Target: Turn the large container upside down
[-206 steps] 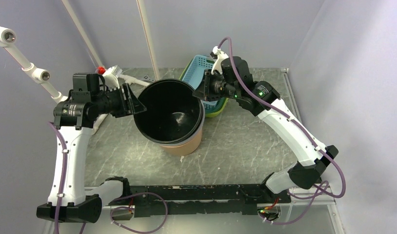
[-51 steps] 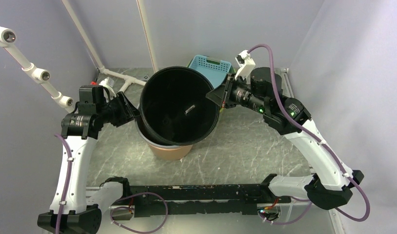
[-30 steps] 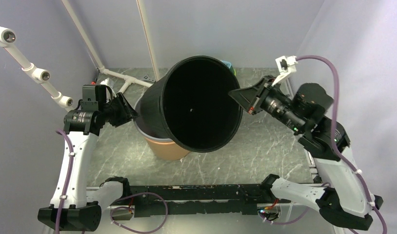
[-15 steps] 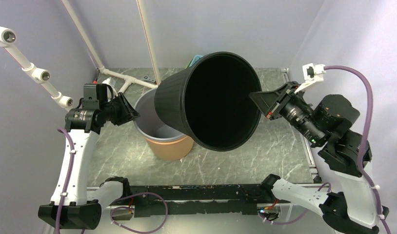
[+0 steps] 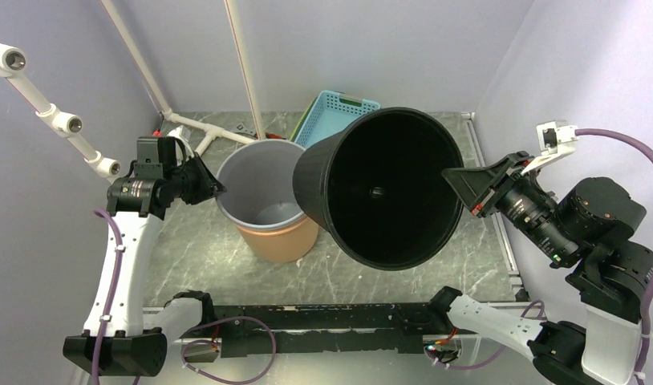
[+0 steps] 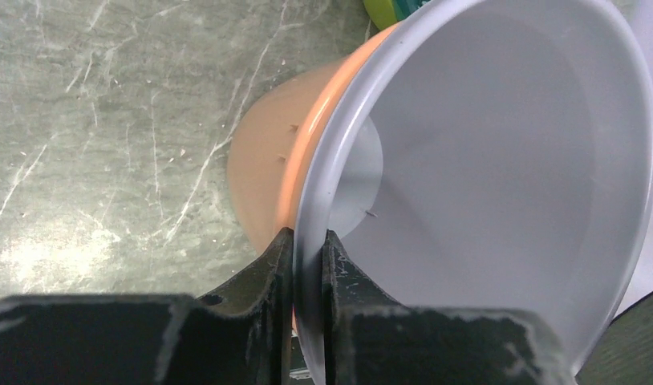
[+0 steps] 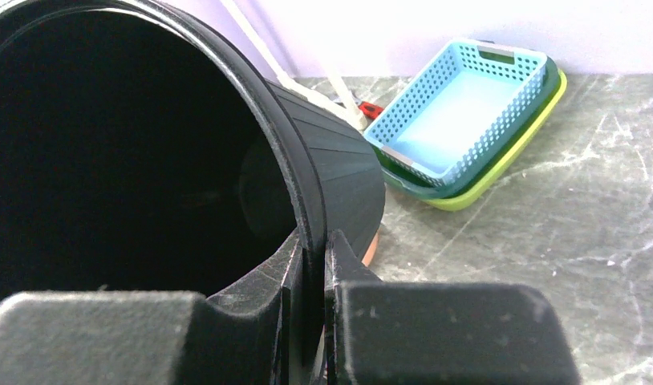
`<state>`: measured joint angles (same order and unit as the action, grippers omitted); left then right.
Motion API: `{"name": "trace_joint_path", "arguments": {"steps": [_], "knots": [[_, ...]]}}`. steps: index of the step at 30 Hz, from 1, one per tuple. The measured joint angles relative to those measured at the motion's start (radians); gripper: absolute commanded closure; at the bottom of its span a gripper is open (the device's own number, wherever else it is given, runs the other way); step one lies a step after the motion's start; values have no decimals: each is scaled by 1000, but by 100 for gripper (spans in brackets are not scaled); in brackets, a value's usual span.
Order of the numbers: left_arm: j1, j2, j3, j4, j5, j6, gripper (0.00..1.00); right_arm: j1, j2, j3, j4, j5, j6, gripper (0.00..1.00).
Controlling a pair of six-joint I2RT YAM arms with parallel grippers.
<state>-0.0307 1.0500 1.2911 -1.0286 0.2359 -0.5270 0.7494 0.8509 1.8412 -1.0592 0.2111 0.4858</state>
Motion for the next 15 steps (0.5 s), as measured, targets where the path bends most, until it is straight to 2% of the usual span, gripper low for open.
{"name": "trace_joint_path", "arguments": {"steps": [5,15], "knots": [[0,9,8,-1,2,10,97,0,3,5,-63,12,-15,100],[0,10,32,-32,-56,11,98,0,14,5,-129,79,-16,100]]}}
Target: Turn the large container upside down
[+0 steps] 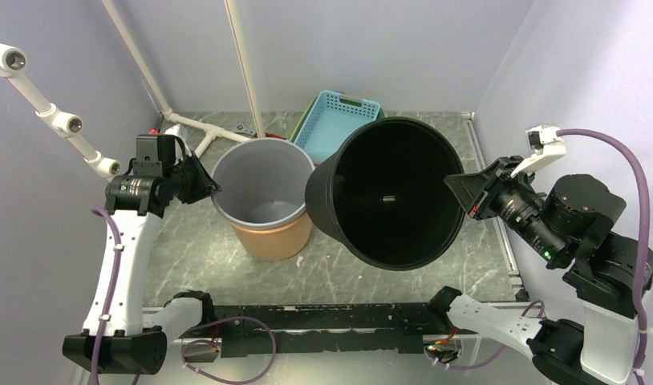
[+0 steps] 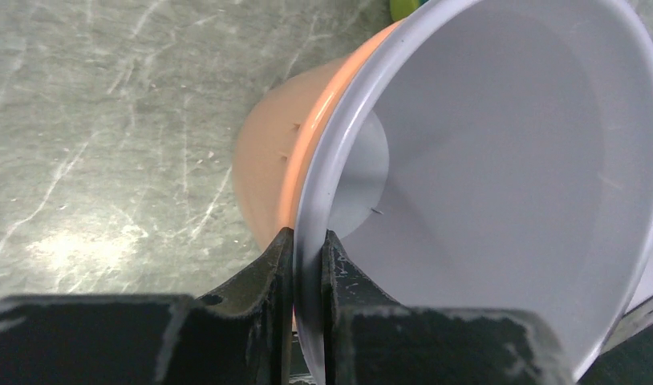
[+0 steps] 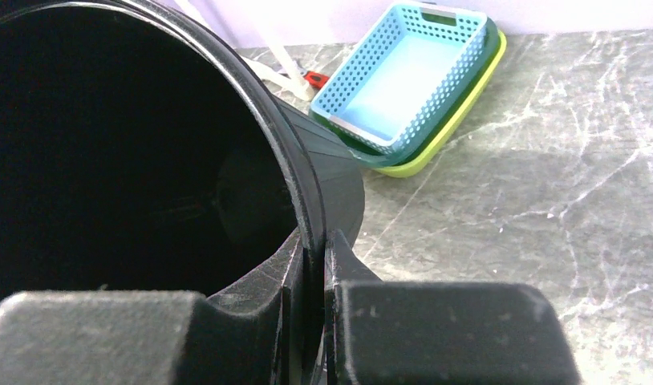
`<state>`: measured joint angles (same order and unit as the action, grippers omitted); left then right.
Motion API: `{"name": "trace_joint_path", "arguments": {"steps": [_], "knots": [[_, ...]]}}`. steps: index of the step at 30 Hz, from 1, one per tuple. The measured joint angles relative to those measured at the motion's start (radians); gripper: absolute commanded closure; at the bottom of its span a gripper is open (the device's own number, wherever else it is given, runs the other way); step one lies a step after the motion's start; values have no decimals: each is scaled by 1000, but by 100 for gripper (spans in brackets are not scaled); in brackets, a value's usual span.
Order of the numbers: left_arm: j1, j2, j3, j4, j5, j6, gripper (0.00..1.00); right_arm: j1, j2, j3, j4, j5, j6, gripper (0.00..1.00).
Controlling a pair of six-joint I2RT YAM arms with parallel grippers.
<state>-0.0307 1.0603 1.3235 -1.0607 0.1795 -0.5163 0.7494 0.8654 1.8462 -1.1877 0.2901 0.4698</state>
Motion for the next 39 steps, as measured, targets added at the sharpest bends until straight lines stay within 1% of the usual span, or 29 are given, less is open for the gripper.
{"name": "trace_joint_path", "arguments": {"steps": [10,13,17,18,19,23,24,27,31,34,36,39], "knots": [[0,2,23,-39,-113,3,97,0,0,-9,-63,84,-14,100],[-1,4,33,-49,-165,6,97,0,5,-40,-71,98,-12,100],[2,6,44,-55,-216,23,97,0,29,-127,-66,103,0,100],[3,12,55,-63,-226,26,94,0,41,-154,-61,100,3,100],[5,17,66,-66,-237,28,86,0,55,-184,-54,93,5,100],[19,30,92,-67,-267,47,41,0,96,-319,10,53,14,100],[21,31,98,-67,-272,57,33,0,108,-340,23,40,18,100],[26,32,122,-71,-282,60,26,0,146,-391,59,6,33,100],[26,29,167,-84,-275,60,24,1,174,-402,81,-6,45,100],[27,19,207,-90,-243,63,22,0,173,-414,102,-4,47,100],[27,4,233,-86,-170,79,22,-2,171,-429,114,-5,48,100],[27,-26,256,-57,11,89,20,-6,168,-466,130,-10,57,100]]}}
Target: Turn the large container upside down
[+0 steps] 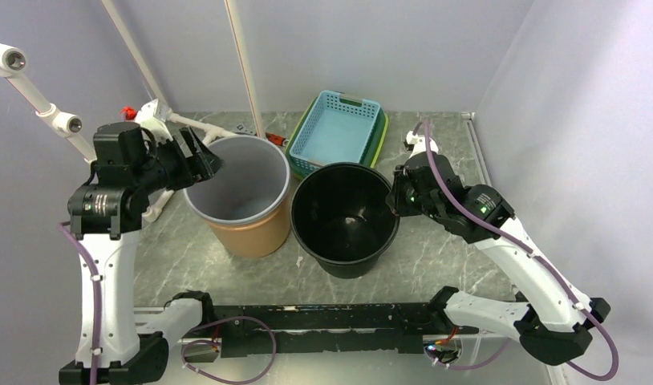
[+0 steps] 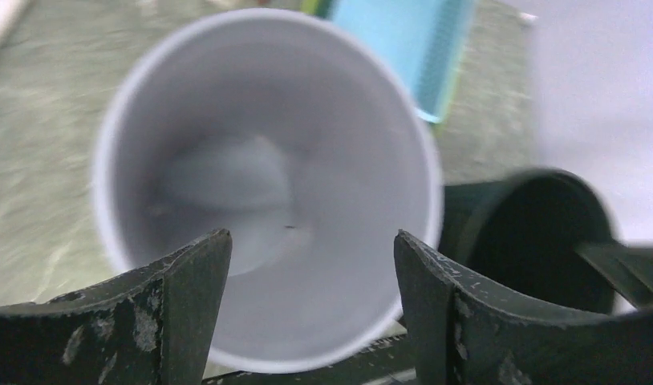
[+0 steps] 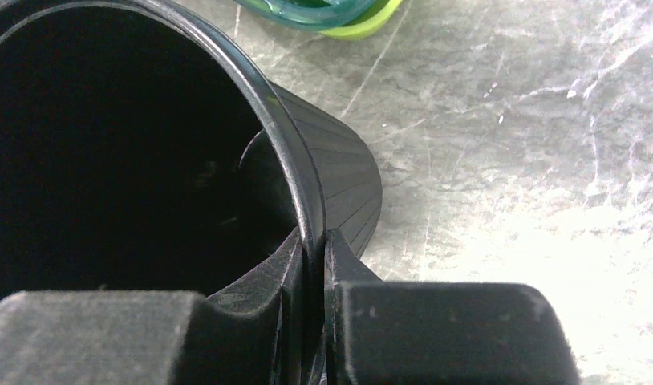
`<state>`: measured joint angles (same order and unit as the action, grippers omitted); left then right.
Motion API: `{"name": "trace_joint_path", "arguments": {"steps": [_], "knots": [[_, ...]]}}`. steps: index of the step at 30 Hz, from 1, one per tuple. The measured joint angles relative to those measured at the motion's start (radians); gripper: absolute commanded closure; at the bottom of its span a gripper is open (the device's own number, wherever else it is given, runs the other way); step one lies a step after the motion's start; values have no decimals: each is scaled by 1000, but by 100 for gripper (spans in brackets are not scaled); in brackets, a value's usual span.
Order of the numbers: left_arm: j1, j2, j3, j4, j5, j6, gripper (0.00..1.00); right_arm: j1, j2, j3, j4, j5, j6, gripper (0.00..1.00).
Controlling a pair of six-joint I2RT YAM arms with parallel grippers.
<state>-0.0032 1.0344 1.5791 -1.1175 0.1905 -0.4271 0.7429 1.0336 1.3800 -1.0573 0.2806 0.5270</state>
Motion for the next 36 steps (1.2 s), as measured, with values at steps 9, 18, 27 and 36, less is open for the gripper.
{"name": "trace_joint_path", "arguments": {"steps": [9,18,27,36], "knots": [[-88,-29,8,145,432,-40,19,-68,-52,-129,30,-18,80,100],[-552,51,-48,153,289,-77,23,-100,-115,-179,26,-13,150,100],[-875,134,-108,174,-53,-184,31,-101,-166,-192,2,6,155,96],[-959,221,-191,226,-220,-269,56,-105,-161,-190,-16,0,148,81]]}}
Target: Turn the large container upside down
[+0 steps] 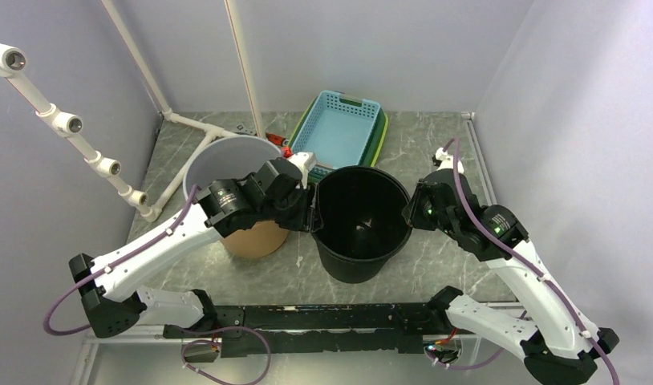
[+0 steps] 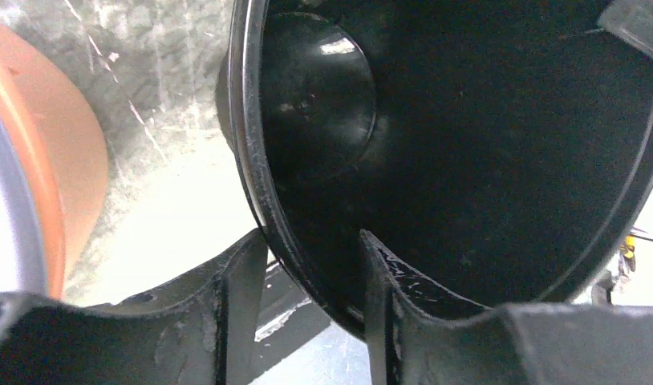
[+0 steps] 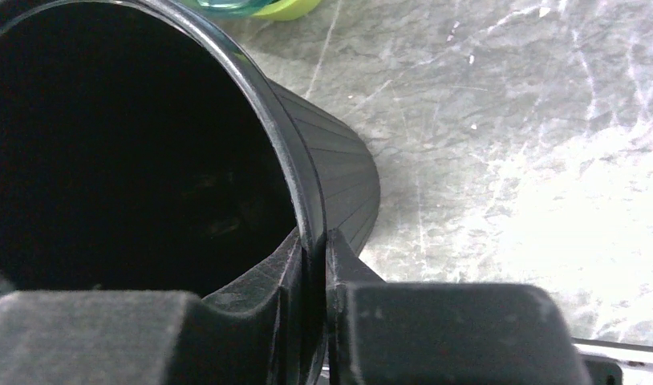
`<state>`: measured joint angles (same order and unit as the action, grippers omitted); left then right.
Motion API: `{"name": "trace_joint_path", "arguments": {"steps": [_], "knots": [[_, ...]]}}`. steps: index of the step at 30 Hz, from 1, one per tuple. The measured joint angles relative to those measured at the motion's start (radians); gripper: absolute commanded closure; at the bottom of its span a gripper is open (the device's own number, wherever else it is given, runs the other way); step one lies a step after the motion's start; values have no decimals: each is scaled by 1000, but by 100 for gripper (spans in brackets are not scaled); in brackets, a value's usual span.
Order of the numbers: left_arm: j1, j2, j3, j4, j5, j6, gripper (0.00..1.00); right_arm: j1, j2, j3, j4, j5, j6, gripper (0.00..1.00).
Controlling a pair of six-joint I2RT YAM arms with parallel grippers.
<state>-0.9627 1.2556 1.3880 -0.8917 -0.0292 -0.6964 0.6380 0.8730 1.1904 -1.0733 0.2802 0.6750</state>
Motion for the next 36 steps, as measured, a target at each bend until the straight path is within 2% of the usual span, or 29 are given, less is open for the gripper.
{"name": "trace_joint_path", "arguments": {"steps": [4,9,13,14,17,21,25,28,34,36], "knots": [[-1,-1,-11,12,-42,-35,67,0,-10,0,10,-22,11,73],[0,-35,-52,52,-89,-72,80,-5,-18,0,29,-70,13,51],[-1,-45,-59,55,-111,-72,90,-21,-9,4,51,-135,12,36],[-1,-45,-59,50,-116,-74,92,-32,-9,4,61,-160,14,35],[-1,-45,-59,37,-131,-74,97,-78,-11,4,94,-267,8,35],[-1,-45,-59,26,-158,-80,97,-126,-11,5,109,-378,6,34],[-1,-45,-55,5,-190,-91,97,-145,-9,42,83,-443,5,39],[-1,-45,-47,-23,-216,-95,98,-146,-15,81,51,-467,4,38],[-1,-39,-30,-55,-260,-111,97,-147,-46,94,-15,-498,24,54],[-1,-39,-30,-57,-265,-112,97,-147,-73,52,-6,-518,51,56]]}}
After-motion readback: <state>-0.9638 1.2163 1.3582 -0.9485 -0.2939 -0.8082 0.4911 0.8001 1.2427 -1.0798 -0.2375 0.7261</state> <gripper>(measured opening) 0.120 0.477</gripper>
